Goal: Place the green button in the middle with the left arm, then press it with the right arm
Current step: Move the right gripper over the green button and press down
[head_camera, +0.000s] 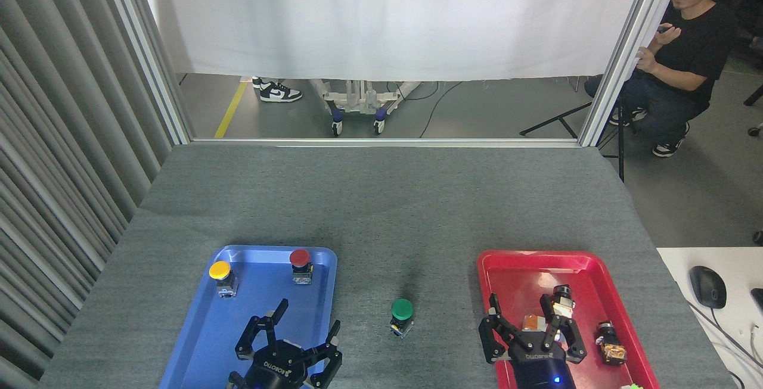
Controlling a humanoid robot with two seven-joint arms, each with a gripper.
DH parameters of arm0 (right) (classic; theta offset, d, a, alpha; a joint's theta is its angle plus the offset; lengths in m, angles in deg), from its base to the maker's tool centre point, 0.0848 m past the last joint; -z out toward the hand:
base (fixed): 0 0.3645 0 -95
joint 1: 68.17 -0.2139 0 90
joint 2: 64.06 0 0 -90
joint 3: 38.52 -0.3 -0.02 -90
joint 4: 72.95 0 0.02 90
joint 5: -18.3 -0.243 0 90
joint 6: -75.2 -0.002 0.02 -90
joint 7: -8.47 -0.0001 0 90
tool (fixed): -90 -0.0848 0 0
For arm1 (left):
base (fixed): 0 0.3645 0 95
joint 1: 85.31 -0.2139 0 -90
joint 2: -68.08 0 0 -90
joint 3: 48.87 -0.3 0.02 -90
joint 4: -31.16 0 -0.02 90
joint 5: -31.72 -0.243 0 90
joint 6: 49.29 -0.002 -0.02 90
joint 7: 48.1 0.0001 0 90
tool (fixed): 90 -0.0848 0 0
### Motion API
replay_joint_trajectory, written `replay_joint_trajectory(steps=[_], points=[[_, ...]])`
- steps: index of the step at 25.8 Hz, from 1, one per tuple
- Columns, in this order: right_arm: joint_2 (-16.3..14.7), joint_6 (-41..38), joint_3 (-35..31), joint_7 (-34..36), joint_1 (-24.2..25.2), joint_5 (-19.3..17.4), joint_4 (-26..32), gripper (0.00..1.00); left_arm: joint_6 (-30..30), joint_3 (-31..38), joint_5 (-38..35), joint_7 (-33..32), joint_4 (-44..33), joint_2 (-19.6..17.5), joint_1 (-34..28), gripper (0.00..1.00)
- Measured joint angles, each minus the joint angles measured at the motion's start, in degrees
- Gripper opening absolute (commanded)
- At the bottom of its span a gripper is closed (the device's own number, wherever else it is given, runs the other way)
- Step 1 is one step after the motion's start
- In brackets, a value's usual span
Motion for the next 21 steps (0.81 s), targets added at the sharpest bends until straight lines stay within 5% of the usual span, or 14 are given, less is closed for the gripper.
replay_joint_trajectory(steps=[2,7,12,21], points=[[0.82,0.57,1.75,-0.06,-0.46,0.98,-0.20,0.41,0.00,0.04,0.00,0.00,-0.02,0.00,0.06,1.00],[2.36,3.01,7.06,-0.10,-2.35,2.41,-1.93,0.22,-0.23,0.14,0.00,-0.04,0.15,-0.01,0.34,1.00],[4.47,5.36,11.69,-2.25,-5.31,4.45,-4.93,0.13,-0.21,0.13,0.00,-0.03,0.20,-0.01,0.78,1.00],[7.97,8.43,17.41,-3.24,-10.74,6.21,-13.09,0.13,-0.14,0.14,0.00,0.06,1.14,0.03,1.31,1.00]])
